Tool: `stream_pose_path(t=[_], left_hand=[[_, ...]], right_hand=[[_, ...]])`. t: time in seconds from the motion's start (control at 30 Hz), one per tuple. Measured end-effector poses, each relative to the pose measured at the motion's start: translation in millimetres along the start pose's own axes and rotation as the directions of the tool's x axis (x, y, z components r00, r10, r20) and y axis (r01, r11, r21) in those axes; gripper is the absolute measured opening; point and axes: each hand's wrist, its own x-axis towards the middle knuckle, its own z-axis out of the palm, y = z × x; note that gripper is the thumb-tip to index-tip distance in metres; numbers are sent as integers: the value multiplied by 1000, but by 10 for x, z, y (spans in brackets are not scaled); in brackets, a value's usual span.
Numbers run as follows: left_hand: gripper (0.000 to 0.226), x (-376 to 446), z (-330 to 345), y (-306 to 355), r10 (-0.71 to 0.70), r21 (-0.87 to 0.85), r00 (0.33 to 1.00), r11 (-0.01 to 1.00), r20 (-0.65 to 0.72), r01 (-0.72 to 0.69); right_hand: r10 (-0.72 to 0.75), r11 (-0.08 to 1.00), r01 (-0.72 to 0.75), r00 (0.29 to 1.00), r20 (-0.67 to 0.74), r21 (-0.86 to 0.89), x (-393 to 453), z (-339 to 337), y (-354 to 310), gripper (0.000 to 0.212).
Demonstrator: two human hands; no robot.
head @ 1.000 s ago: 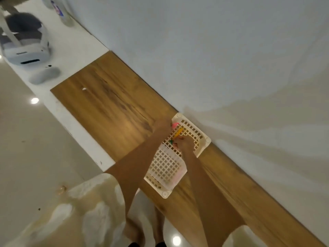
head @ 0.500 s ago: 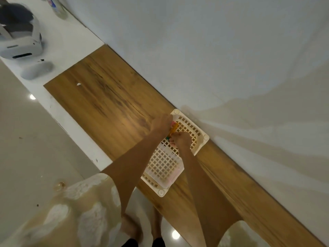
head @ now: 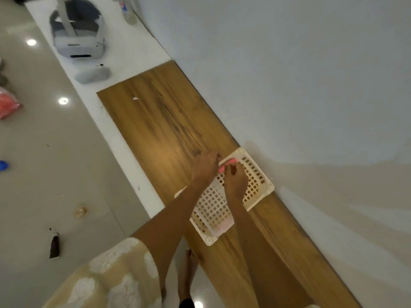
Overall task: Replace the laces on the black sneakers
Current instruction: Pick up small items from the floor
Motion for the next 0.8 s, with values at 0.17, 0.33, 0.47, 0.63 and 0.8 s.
stream_pose_path(t=[0.17,0.33,0.47,0.63,0.8], left_hand=[[13,-539,-459,-515,-206,-154,924,974,-323,163],[19,-1145,-881,-1467,-655,-455,653,747,-380,485],[20,-1551,-1133,-2354,-793,-521,505,606,-339,602],[20,-2012,-1149,-3469,-912,-592,358,404,-201,698],[29,-2410,-824,-4548,-977,-575,208,202,-56,793]], right_hand=[[-221,974,206,959,180,95,-520,506,-523,14],[-255,958,288,822,509,16,-1243,1462,-829,20],[-233,934,355,689,686,-39,-1863,2253,-897,22],[-165,881,459,524,836,-113,-2413,3308,-766,13],[-5,724,650,339,941,-230,-2688,4402,-400,22]])
